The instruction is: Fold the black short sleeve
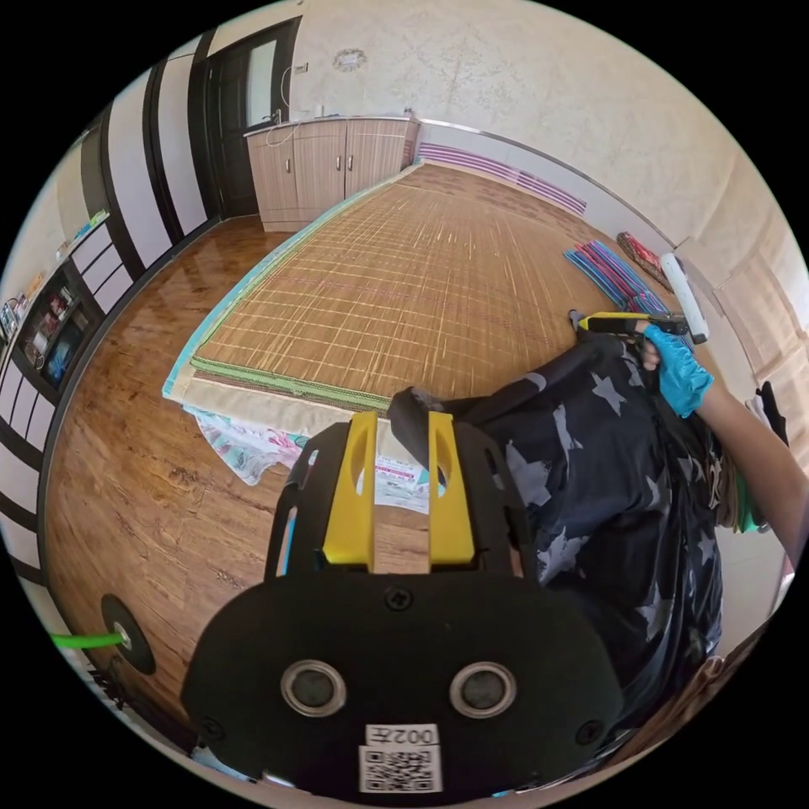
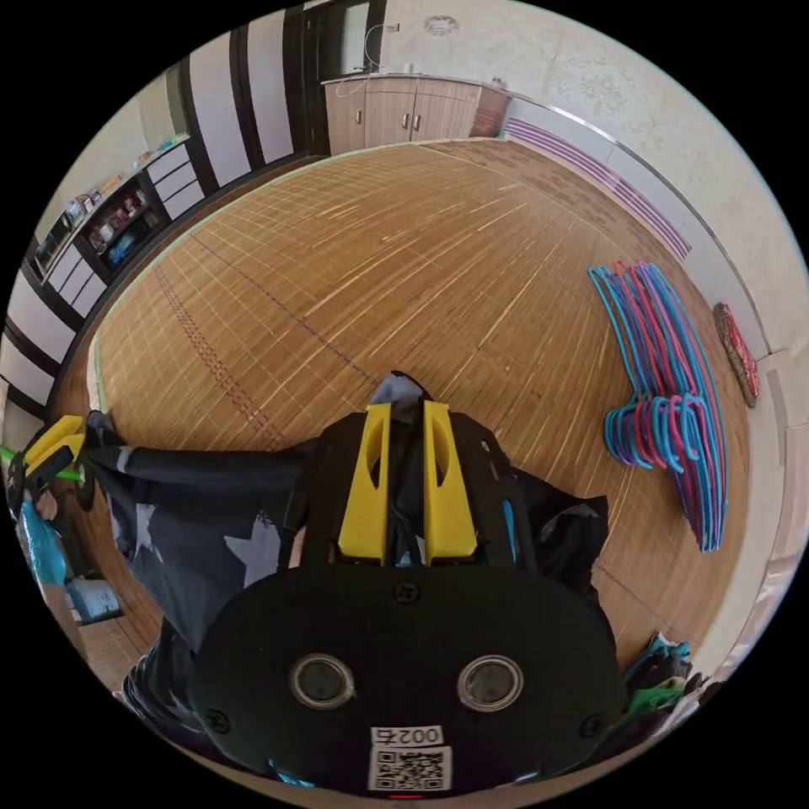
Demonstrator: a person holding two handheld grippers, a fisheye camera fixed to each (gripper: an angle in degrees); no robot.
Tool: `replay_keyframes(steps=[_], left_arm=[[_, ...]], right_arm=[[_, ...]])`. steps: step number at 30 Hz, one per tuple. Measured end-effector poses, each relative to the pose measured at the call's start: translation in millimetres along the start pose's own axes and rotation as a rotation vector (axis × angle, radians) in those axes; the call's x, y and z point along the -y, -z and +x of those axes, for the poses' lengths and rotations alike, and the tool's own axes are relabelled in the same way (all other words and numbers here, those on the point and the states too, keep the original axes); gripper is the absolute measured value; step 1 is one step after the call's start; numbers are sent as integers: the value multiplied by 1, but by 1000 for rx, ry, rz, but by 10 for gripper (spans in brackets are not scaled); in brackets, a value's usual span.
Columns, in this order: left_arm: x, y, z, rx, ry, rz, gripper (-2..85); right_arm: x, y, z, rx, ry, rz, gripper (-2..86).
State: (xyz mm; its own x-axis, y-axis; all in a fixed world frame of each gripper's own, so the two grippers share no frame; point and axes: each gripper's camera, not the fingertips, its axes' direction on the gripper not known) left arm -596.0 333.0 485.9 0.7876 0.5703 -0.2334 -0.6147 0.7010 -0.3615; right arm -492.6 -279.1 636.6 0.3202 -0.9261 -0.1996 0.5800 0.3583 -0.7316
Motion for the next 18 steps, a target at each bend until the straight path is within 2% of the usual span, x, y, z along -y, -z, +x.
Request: replay_keyframes(steps=[2,7,12,18], left_arm=[[-1,-8,-8,-12,-14,-18,67],[4,-24,-16,-57,-29,-29,66],[17,-46,-14,-15,-40,-55,56],[18,-44,-17,6,-40,-39,11]], right_arm=[[2,-1,-2,-47,-13,3,63],[9,2,8,-1,-47,-15,61],[12,5,10,14,-45,-27,61],[14,5,14,-4,-57,-33,58]])
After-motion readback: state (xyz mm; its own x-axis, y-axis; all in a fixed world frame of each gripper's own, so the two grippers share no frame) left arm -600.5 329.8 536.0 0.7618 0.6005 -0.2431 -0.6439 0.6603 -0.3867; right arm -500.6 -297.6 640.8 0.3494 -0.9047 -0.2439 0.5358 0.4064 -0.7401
